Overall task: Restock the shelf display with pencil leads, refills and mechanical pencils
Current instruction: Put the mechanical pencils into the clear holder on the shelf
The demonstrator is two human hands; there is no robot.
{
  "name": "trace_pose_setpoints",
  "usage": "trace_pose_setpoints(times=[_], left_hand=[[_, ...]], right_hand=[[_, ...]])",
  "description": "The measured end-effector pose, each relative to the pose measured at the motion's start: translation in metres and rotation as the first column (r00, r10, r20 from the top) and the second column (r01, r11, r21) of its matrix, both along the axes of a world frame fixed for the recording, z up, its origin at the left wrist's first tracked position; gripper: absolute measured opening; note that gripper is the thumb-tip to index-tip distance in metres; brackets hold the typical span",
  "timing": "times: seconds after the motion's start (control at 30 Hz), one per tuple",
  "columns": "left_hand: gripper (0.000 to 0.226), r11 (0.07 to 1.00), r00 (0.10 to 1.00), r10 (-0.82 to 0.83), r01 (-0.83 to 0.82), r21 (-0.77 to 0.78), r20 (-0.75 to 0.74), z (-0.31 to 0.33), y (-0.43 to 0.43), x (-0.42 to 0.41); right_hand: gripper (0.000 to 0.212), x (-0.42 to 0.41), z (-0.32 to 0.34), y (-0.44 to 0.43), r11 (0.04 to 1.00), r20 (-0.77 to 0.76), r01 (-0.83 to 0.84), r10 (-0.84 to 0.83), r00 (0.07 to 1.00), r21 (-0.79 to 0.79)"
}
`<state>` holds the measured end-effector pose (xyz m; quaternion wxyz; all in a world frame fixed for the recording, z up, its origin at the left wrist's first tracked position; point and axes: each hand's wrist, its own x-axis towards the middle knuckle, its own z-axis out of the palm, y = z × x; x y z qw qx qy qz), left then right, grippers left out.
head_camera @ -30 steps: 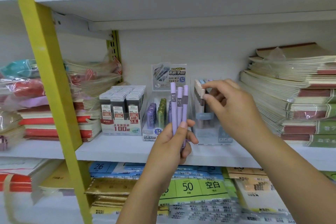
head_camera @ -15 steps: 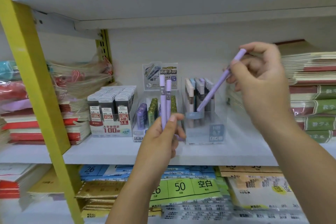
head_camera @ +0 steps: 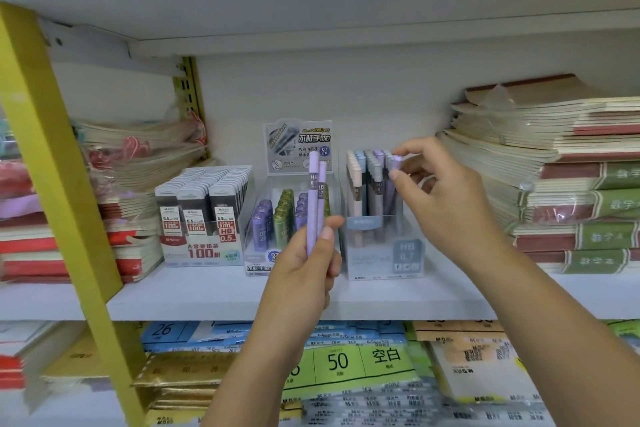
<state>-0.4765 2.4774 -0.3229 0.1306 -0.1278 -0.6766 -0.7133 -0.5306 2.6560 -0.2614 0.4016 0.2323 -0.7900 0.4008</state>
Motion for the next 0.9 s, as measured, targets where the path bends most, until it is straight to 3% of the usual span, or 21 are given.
trace_pose_setpoints(times=[0.33,0.5,0.6,0.77,0.9], left_hand=[[0.025,1.0,1.0,-0.002,0.002,-0.011,0.005,-0.002,-0.002,-0.001],[0.025,1.0,1.0,-0.023,0.023,0.01,0.02,-0.001,-0.003,0.0],[0.026,0.999,0.999,-0.031,0.03,0.021,0.02,-0.001,-0.005,-0.001],[0.025,0.999,0.999,-0.039,0.038,0.022,0.016,-0.001,-0.007,-0.001],[0.024,0.998,0.998,-0.066,0.065,0.009,0.013,0.001,-0.005,0.003]], right_hand=[[0.029,-0.009,-0.002,-0.001,0.998,-0.038,0.061,-0.061,0.997,0.01],[0.023,-0.022,0.002,-0.001,0.958,-0.162,0.282,-0.27,0.949,0.057],[0.028,-0.028,-0.001,-0.002,0.918,-0.085,0.356,-0.346,0.934,0.177],[0.033,-0.031,-0.004,-0.002,0.899,0.035,0.34,-0.363,0.931,0.274],[0.04,-0.018,-0.001,-0.002,0.943,0.031,0.277,-0.288,0.957,0.183]])
